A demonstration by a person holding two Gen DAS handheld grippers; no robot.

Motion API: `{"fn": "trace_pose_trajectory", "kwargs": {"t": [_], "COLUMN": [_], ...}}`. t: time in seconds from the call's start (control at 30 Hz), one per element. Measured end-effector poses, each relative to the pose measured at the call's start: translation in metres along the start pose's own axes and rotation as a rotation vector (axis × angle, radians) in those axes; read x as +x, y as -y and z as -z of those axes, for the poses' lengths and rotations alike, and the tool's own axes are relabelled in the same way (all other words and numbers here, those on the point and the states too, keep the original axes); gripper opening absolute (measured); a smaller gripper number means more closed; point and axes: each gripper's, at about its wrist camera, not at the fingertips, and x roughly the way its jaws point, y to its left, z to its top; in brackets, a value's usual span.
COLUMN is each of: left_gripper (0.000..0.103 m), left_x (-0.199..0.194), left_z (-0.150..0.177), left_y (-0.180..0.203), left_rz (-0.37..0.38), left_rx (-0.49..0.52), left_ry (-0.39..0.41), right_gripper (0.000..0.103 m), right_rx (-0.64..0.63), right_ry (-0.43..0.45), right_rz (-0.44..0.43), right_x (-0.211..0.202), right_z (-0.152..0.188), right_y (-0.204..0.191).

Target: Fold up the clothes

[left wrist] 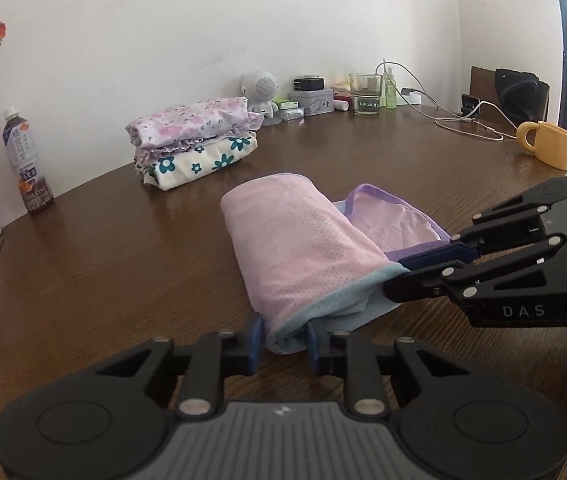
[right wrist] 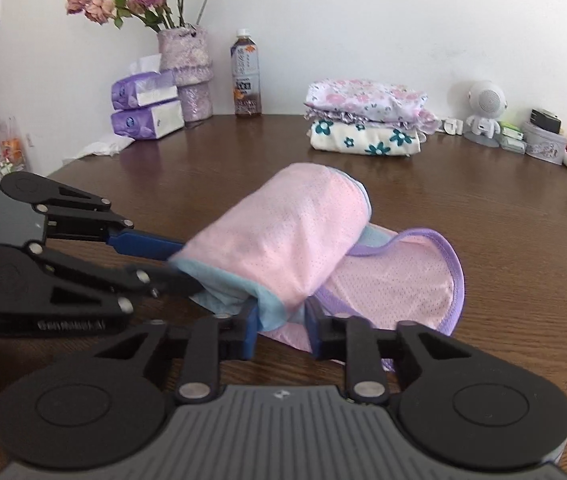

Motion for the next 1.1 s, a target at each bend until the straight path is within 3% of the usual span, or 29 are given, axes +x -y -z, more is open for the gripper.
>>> {"fn": "trace_pose_trajectory", "kwargs": {"t": [0.13, 0.2, 0.23, 0.27, 0.3, 0.33, 0.37, 0.47, 0.57, 0.63, 0.7, 0.73, 0.77, 0.87, 0.9, 0.93, 0.97, 1.03, 1.1], "left_gripper": [0.012, 0.017, 0.030, 0.052, 0.060, 0.065, 0.065, 0.065, 0.063, 0.061, 0.042, 0.026, 0.026, 0.033, 0.039, 0.053, 0.060, 0.057, 0.034], "left_x": [-0.003, -0.009, -0.012, -0.019, -0.025, -0.030, -0.034, -0.024, 0.008, 0.025, 0.039, 0.044, 0.046, 0.047, 0.046, 0.048, 0.051, 0.065, 0.077], "left_z": [0.000, -0.001, -0.001, -0.003, -0.006, -0.010, -0.016, -0.038, -0.056, -0.057, -0.054, -0.050, -0.048, -0.053, -0.056, -0.060, -0.063, -0.065, -0.064], "left_y": [-0.003, -0.005, -0.006, -0.009, -0.011, -0.015, -0.019, -0.029, -0.039, -0.046, -0.054, -0.056, -0.059, -0.070, -0.073, -0.076, -0.079, -0.083, -0.084], "left_rz": [0.025, 0.051, 0.065, 0.085, 0.103, 0.108, 0.112, 0.090, 0.066, 0.099, 0.155, 0.168, 0.185, 0.211, 0.215, 0.204, 0.190, 0.190, 0.205], "left_rx": [-0.016, -0.026, -0.030, -0.036, -0.041, -0.050, -0.058, -0.089, -0.146, -0.208, -0.267, -0.272, -0.284, -0.326, -0.341, -0.360, -0.382, -0.431, -0.462], "left_ry": [0.005, 0.013, 0.018, 0.031, 0.046, 0.066, 0.085, 0.092, 0.037, 0.007, -0.015, -0.027, -0.030, -0.011, -0.001, 0.008, 0.012, -0.009, -0.037], "right_gripper": [0.012, 0.012, 0.015, 0.020, 0.026, 0.043, 0.050, 0.050, 0.050, 0.049, 0.048, 0.039, 0.032, 0.033, 0.034, 0.040, 0.042, 0.042, 0.039], "right_rx": [0.010, 0.012, 0.014, 0.017, 0.025, 0.037, 0.050, 0.087, 0.151, 0.212, 0.271, 0.298, 0.322, 0.342, 0.347, 0.357, 0.372, 0.408, 0.455], "right_ry": [-0.019, -0.020, -0.021, -0.024, -0.015, 0.002, 0.019, 0.062, 0.056, 0.038, 0.013, -0.008, -0.027, -0.008, 0.009, 0.026, 0.037, 0.040, 0.012], "right_rz": [0.027, 0.030, 0.019, 0.000, -0.014, -0.022, -0.031, -0.029, -0.027, -0.028, -0.033, -0.041, -0.055, -0.071, -0.071, -0.068, -0.061, -0.046, -0.051], "right_x": [0.005, 0.003, 0.001, -0.004, -0.009, -0.015, -0.022, -0.023, 0.003, 0.023, 0.042, 0.050, 0.056, 0.055, 0.053, 0.052, 0.053, 0.061, 0.072], "right_z": [0.000, 0.000, -0.001, -0.002, -0.004, -0.007, -0.010, -0.026, -0.043, -0.053, -0.059, -0.057, -0.053, -0.051, -0.052, -0.055, -0.060, -0.066, -0.065], "right_y": [0.000, 0.000, 0.000, 0.001, 0.003, 0.006, 0.009, 0.019, 0.030, 0.040, 0.049, 0.052, 0.053, 0.055, 0.056, 0.059, 0.063, 0.072, 0.079]}}
